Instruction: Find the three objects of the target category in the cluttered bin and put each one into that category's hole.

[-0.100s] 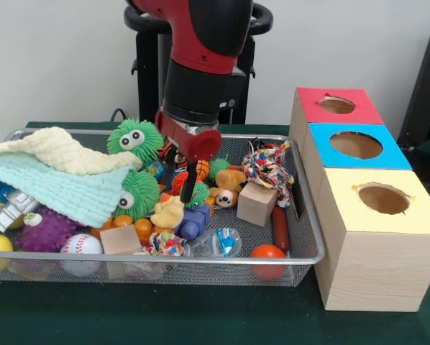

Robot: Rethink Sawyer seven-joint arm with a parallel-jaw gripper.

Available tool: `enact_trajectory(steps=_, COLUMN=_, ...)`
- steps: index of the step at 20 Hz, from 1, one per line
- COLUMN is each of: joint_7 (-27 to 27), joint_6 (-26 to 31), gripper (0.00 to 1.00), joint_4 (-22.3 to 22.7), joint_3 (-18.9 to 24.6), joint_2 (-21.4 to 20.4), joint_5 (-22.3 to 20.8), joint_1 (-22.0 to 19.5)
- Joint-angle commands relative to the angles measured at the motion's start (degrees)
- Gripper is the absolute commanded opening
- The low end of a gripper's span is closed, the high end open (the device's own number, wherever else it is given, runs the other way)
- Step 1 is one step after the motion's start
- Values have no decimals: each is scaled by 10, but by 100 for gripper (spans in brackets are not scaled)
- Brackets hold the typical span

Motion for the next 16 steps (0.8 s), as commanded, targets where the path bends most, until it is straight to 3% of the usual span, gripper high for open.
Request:
enact_trajectory(steps=1, joint_7=136, joint_6=-60, gripper=100, joint_4=20, joint_3=129, joint_2=0, joint_5=-29, joint_1=-40)
enact_trajectory(steps=4, joint_7=129, joint_6=-70, gripper=100, joint_4=7, joint_3=142, joint_2=20, joint_5=-32, joint_1=-50)
enact_trajectory(steps=7, joint_7=123, joint_6=-54, gripper=100, joint_4=1, joint_3=122, joint_2=30, joint_5=-12, joint_1=-35)
enact_trajectory(steps=8, joint_7=128, joint_6=-24, gripper=100, joint_4=0, joint_3=93, joint_2=30, joint_5=17, joint_1=-10)
enact_trajectory(steps=10, joint_7=132, joint_6=19, gripper=100, joint_4=4, joint_3=81, joint_2=26, joint_5=31, joint_1=4)
enact_trajectory(steps=16, joint_7=127, joint_6=83, gripper=100, joint_4=10, joint_3=90, joint_2=24, joint_5=30, joint_1=3)
